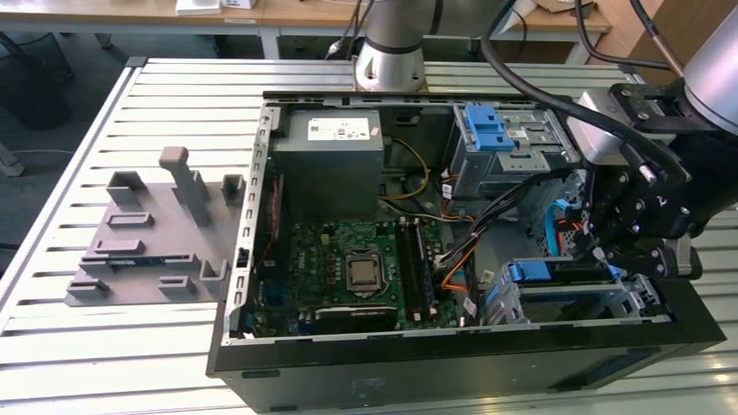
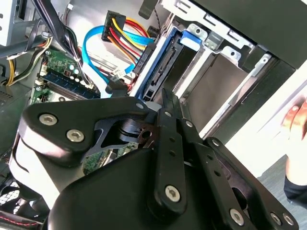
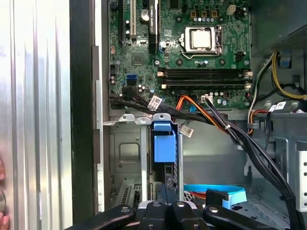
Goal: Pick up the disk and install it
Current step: 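Insert the first disk wire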
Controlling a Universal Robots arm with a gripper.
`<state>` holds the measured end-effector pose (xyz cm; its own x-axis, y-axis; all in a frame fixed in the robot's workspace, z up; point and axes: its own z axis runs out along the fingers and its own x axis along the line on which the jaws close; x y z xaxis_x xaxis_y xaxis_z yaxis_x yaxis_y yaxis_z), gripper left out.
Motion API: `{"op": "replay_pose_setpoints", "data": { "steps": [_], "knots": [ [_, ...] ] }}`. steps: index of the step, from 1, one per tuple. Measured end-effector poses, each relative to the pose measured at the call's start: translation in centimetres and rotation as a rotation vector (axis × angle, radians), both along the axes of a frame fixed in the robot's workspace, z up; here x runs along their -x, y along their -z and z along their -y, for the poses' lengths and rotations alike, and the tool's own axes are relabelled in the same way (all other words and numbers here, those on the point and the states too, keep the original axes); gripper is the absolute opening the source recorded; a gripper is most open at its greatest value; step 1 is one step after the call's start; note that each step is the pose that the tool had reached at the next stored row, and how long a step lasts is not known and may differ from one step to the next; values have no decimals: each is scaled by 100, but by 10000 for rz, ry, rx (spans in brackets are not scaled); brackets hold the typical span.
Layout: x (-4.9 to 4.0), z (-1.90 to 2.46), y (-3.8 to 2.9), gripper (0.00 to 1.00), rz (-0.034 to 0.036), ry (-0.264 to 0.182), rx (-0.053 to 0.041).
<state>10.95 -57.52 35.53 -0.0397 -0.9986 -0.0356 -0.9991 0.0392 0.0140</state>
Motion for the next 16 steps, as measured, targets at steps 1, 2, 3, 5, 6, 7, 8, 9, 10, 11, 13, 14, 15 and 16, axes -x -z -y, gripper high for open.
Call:
{"op": "replay_pose_setpoints", "data": {
  "steps": [1, 2, 3, 5, 6, 7, 8, 9, 10, 11, 13, 14, 15, 16],
  "knots": [
    [-9, 0, -2, 11, 0, 1, 3],
    [-23, 1, -2, 11, 0, 1, 3],
    [-38, 0, -1, 11, 0, 1, 2],
    [-71, -4, -1, 11, 0, 1, 1],
    [-87, -6, -1, 11, 0, 1, 1],
    [-101, -7, 0, 11, 0, 0, 1],
    [-110, -8, 0, 11, 0, 1, 1],
    [-111, -8, 0, 11, 0, 1, 0],
    [-111, -8, 0, 11, 0, 1, 1],
    [-111, -8, 0, 11, 0, 2, 1],
    [-111, -8, 0, 11, 0, 2, 1],
    [-112, -8, -1, 11, 0, 1, 1],
    [-112, -8, 0, 17, 0, 1, 1],
    [-112, -8, 0, 17, 0, 1, 1]
  ]
}}
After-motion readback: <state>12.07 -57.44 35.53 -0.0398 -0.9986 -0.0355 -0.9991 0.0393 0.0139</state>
